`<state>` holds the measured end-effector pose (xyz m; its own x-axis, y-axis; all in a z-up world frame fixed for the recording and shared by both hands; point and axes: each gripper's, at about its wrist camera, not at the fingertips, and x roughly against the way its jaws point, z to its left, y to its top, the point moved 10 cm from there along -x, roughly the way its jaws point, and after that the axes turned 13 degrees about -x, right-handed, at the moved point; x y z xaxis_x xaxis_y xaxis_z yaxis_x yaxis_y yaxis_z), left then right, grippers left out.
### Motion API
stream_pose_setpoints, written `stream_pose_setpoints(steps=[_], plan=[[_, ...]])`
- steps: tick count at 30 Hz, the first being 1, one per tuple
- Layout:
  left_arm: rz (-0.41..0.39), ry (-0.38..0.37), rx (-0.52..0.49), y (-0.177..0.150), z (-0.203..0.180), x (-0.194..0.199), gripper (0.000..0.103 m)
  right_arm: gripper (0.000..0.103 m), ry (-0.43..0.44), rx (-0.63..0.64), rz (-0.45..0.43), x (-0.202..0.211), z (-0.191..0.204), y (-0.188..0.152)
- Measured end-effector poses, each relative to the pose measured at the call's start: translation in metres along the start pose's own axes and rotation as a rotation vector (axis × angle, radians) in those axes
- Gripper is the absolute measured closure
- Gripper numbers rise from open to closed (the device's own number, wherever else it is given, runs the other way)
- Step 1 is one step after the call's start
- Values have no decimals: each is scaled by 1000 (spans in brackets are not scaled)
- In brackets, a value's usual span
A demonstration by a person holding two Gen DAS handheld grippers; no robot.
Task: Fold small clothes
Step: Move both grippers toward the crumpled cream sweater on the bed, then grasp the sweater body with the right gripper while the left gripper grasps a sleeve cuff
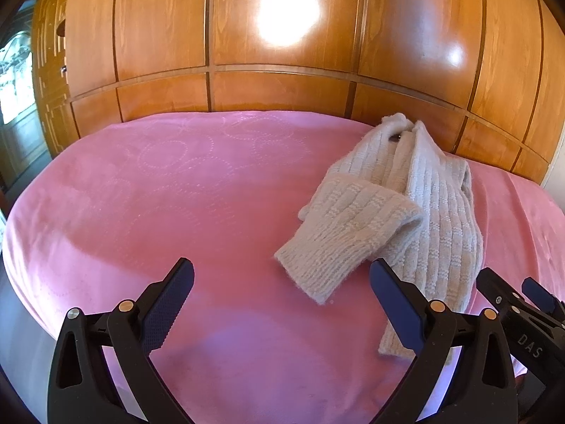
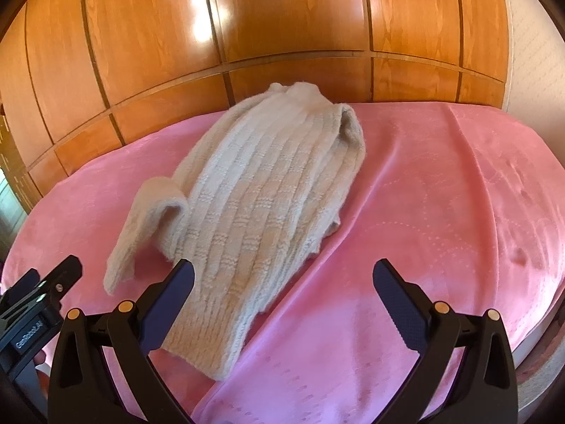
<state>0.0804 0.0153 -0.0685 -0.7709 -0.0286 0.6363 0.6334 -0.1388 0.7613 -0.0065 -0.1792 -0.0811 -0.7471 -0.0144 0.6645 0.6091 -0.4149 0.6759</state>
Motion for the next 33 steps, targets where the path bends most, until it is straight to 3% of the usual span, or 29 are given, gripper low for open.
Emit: stream_pose_setpoints(steps=[23,33], plan=[[28,47,9,-2,24,-13,4,3,117,99,53,-8,29,-22],[51,66,13,-3,32,-21,4,13,165,177,114,-20,49,-41]])
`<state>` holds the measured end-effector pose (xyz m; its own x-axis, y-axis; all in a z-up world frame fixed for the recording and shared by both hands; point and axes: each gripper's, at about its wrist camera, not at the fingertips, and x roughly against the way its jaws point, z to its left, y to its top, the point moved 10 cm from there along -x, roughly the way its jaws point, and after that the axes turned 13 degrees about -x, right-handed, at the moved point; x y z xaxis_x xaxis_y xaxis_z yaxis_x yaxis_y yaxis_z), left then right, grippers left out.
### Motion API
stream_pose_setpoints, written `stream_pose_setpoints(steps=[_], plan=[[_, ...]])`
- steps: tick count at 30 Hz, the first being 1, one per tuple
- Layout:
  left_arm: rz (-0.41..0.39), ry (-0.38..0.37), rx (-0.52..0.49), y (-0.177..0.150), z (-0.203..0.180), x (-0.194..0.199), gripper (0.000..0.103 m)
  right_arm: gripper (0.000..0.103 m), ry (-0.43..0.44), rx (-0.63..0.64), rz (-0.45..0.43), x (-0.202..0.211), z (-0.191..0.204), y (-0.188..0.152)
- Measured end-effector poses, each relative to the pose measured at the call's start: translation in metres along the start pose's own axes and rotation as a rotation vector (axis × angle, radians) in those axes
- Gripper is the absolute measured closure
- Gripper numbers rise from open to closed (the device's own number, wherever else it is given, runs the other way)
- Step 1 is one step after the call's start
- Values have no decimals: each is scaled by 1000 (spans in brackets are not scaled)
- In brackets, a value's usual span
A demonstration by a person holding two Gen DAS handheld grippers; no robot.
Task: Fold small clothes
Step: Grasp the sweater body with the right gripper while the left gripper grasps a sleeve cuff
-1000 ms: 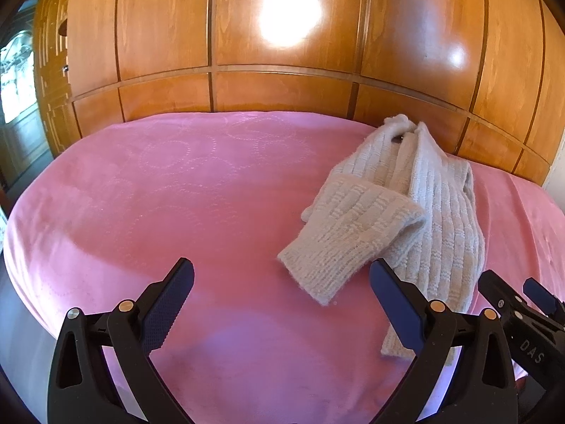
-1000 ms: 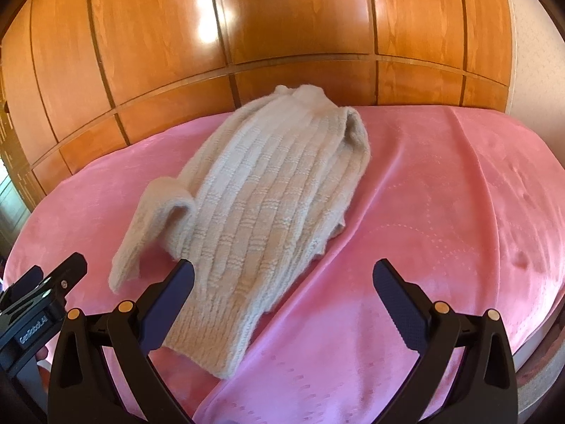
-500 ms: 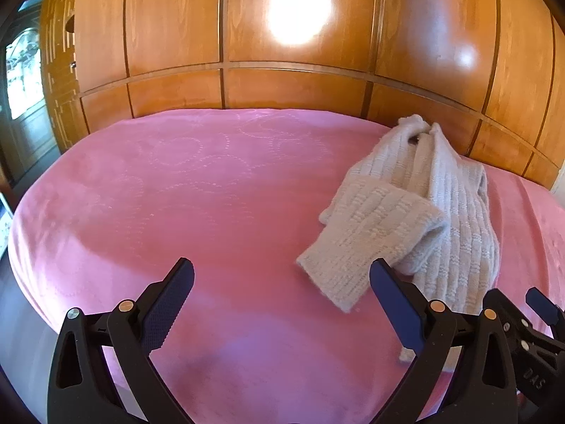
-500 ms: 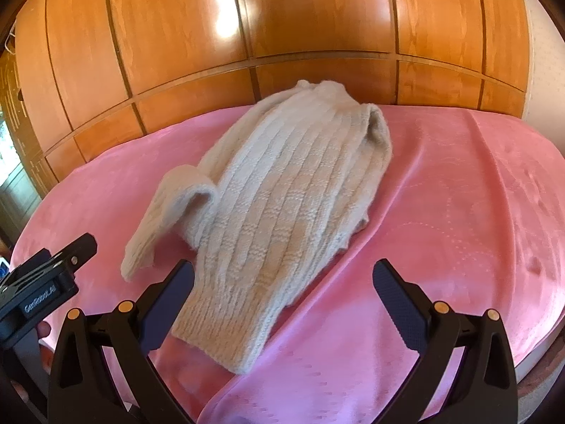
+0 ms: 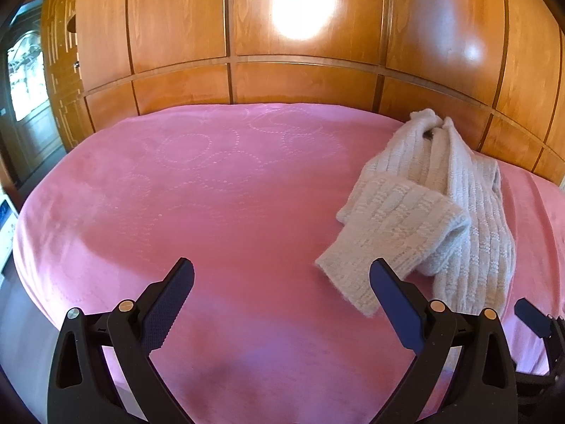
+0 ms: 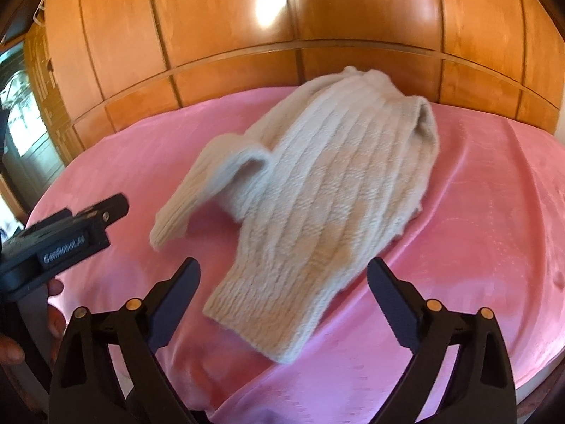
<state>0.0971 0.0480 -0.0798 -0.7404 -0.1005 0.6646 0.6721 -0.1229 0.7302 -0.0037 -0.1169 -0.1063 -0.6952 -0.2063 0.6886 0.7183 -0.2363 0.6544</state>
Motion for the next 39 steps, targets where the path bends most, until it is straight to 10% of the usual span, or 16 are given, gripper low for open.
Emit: stream_pose_setpoints(steps=[8,17,26,39], plan=[[4,14,-4,2,3,-3,4,31,9,98,70,-24,19,-24],[28,20,-2,-2,5,-9,4,95,13,161,92,-34,21,-31],[40,11,-23,-5,3,-15,4,97,45,163,38,4,8,2],[58,-194,-163,-16,-38,-46,5,97,-390,-191,-302,92,-250,191]])
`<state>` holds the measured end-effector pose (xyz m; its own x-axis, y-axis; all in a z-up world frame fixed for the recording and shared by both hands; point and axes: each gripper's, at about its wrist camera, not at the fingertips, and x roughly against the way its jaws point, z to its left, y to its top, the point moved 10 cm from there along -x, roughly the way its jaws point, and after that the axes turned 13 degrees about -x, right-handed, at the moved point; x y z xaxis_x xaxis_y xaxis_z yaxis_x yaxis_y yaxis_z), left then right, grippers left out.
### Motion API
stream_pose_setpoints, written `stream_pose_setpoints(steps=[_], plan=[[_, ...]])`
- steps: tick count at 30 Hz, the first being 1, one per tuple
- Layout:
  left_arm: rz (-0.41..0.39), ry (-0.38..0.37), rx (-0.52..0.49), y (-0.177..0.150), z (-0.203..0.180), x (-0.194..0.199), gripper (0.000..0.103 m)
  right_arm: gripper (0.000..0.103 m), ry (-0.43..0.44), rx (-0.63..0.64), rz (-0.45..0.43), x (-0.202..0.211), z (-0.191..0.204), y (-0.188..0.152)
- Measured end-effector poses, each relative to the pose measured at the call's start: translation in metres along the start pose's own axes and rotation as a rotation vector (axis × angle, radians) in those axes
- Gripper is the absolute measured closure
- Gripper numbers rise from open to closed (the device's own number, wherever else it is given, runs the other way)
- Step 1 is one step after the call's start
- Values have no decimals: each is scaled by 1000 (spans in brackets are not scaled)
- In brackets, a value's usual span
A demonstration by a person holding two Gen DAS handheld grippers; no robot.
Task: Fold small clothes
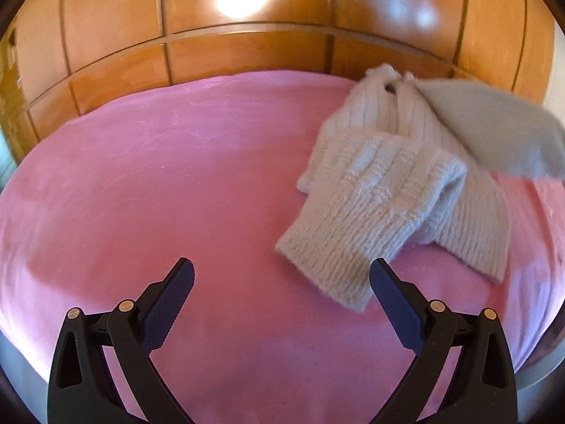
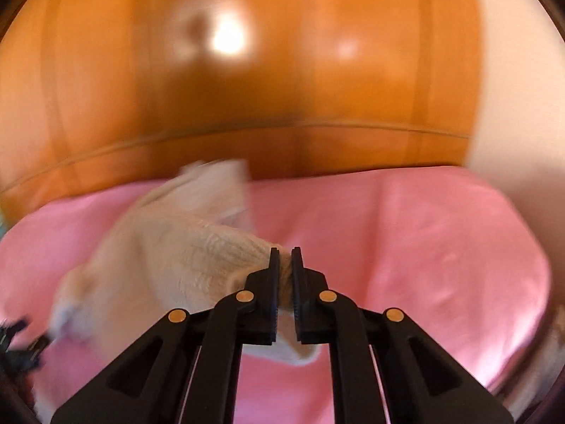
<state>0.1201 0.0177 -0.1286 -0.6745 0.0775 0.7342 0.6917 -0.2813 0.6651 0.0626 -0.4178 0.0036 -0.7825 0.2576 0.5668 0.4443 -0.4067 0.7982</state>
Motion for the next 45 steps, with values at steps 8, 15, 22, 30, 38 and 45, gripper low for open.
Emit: stream_pose_setpoints(steps=[8,15,22,30,38,45], plan=[[46,-152,-3,7,-14,-28,91,96,-358,-107,65,-104,-118,47],[-55,2,275,61,131,-5,93,44,-270,-52,114,-114,-86,16],[-44,376,635,88,314,6,92,47,253,-14,416,-67,55,-99],[-81,223,590,80,259,-2,23,48,549,-116,793,-22,155,-221],[32,-112,470,39,109,-42,23,61,553,-183,741,-22,168,-225],[34,-259,366,44,32,-39,23,97,597,5,511,11,176,-153]])
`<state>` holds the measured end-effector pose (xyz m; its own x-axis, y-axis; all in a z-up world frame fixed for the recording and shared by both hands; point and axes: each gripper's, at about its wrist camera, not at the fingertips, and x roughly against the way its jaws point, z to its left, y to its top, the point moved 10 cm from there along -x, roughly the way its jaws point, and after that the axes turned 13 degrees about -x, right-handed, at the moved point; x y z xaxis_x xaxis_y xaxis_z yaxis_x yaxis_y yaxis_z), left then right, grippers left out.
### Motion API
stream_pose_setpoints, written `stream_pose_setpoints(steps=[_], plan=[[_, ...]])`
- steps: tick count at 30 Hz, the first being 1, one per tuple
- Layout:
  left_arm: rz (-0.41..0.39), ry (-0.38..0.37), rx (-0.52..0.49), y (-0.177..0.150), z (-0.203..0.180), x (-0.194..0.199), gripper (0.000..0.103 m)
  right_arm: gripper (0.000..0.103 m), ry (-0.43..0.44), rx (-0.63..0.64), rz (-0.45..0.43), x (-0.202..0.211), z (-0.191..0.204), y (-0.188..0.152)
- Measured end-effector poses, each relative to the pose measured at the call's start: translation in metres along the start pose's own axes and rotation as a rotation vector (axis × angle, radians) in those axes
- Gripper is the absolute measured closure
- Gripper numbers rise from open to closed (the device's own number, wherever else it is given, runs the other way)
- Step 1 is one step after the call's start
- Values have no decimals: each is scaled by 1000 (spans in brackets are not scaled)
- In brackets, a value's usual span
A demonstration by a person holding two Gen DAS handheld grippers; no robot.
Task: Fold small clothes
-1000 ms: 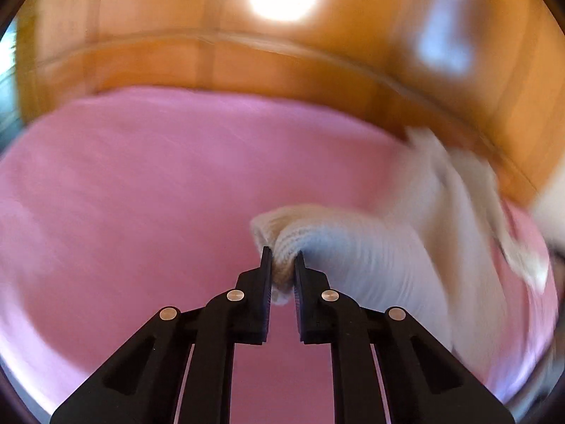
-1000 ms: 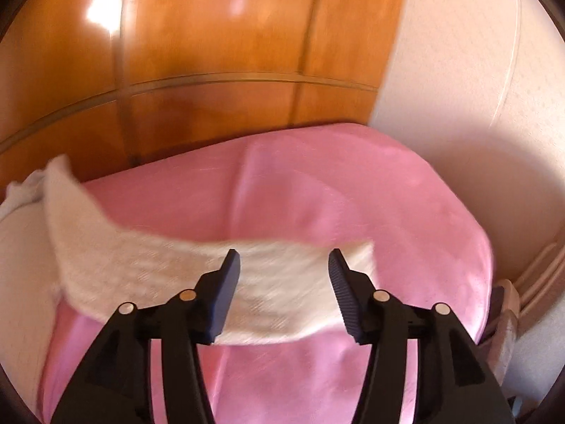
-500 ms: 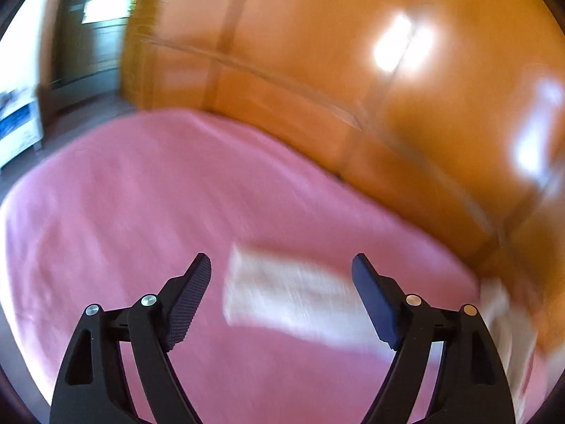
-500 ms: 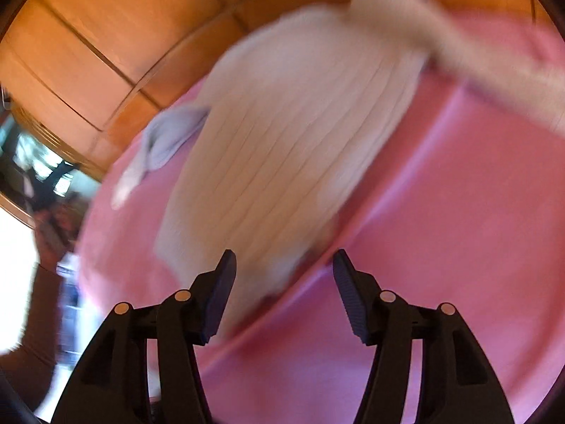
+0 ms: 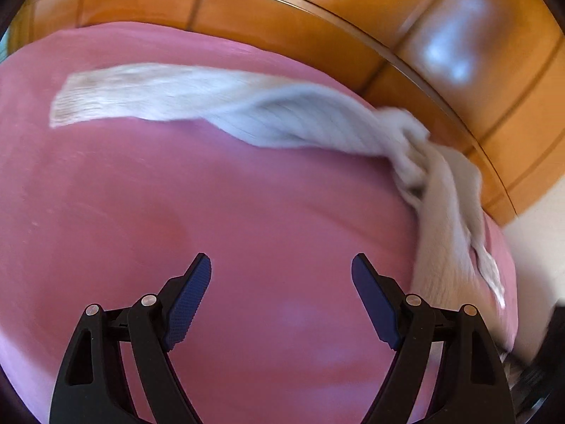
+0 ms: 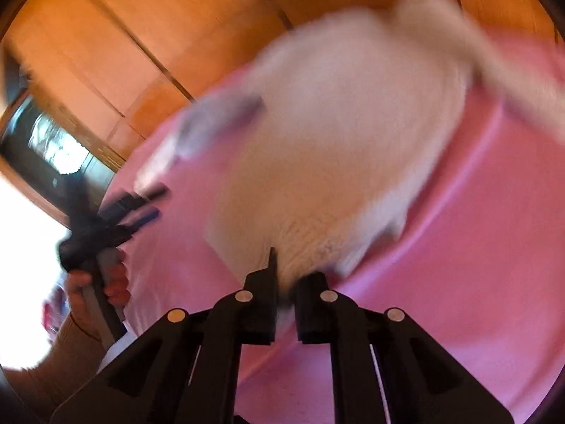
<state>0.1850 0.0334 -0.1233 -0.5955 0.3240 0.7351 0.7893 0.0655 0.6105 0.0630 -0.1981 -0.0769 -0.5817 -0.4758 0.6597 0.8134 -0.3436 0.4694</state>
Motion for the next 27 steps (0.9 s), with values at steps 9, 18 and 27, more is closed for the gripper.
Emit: stream_pose_setpoints(steps=[9,18,27], plan=[[57,-202,-97,-3,-83,-38,27,97,-272,-240,-431,130,-133,123],[120,-322,-120,-9,-168,-85,44,97,-520,-256,-338,97,-222,123],[104,-367,-106,8,-157,-66,99,97,-441,-185,-330,112,-186,113]])
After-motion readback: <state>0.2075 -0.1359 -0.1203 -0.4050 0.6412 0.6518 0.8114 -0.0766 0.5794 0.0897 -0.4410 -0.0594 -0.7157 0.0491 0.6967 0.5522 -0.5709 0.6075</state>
